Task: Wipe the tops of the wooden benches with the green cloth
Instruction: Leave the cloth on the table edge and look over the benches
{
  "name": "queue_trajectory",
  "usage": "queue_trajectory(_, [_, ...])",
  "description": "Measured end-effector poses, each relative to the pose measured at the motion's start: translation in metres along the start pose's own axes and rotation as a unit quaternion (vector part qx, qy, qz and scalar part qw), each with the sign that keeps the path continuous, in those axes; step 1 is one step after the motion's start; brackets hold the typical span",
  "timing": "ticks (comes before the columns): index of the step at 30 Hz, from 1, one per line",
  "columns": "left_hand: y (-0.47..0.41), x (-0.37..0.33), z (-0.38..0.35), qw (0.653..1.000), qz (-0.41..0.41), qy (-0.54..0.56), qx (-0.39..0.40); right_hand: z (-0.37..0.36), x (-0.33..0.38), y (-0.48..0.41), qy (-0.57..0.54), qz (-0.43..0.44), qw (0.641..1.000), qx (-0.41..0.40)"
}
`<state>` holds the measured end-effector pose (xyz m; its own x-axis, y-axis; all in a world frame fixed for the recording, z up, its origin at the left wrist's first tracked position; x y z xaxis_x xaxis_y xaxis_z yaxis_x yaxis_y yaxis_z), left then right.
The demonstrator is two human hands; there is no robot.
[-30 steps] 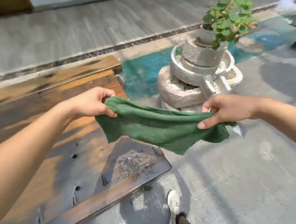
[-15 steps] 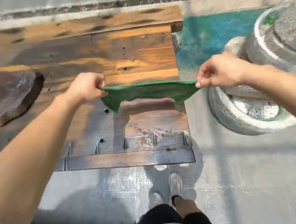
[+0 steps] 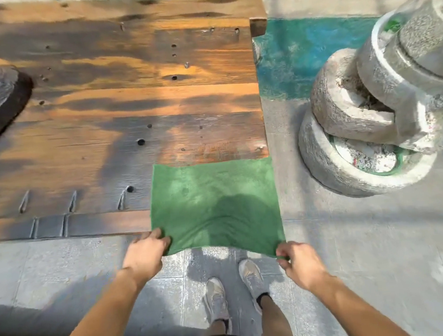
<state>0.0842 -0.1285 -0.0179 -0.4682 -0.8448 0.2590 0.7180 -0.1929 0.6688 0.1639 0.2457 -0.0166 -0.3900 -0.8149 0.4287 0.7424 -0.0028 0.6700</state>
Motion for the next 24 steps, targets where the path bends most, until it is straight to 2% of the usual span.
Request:
queue_trajectory(4, [0.011,-0.009,-0.025,0.996,0.043,0.013,0.079,-0.041,-0.017,0.011,0.032,-0.025,0.997,0.064])
queue_trajectory(7, [0.036,-0.012,-0.036,0.985,0.066,0.089,0.135,-0.045,-0.020,0.017,0.007,-0.027,0.996,0.087])
queue_trajectory(10, [0.069,-0.019,-0.039,0.975,0.103,0.172,0.097,-0.036,-0.021,0.020,-0.020,-0.028,0.995,0.093])
queue_trajectory(12, [0.094,-0.029,-0.041,0.965,0.142,0.208,0.070,-0.026,-0.018,0.022,0.011,-0.010,0.995,0.101])
queue_trajectory(15, [0.136,-0.056,-0.035,0.951,0.206,0.227,0.049,-0.001,-0.006,0.033,0.067,0.063,0.993,0.079])
queue_trajectory(18, [0.177,-0.095,-0.007,0.930,0.249,0.270,-0.012,0.031,0.012,0.063,0.091,0.137,0.986,0.030])
queue_trajectory(24, [0.237,-0.186,0.057,0.917,0.237,0.299,-0.116,0.075,0.032,0.158,0.113,0.215,0.969,-0.049])
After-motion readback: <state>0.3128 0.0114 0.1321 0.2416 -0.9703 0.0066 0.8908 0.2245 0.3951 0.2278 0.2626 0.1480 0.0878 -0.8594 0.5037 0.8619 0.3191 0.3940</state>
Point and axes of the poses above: each hand's wrist, its own y-axis away from the middle knuckle, its own z-axis out of the back of the hand, x = y × z, the point moved 4 cm from there along -y, towards the middle knuckle, and after that the axes turned 15 degrees about -y, right-handed, at the moved point
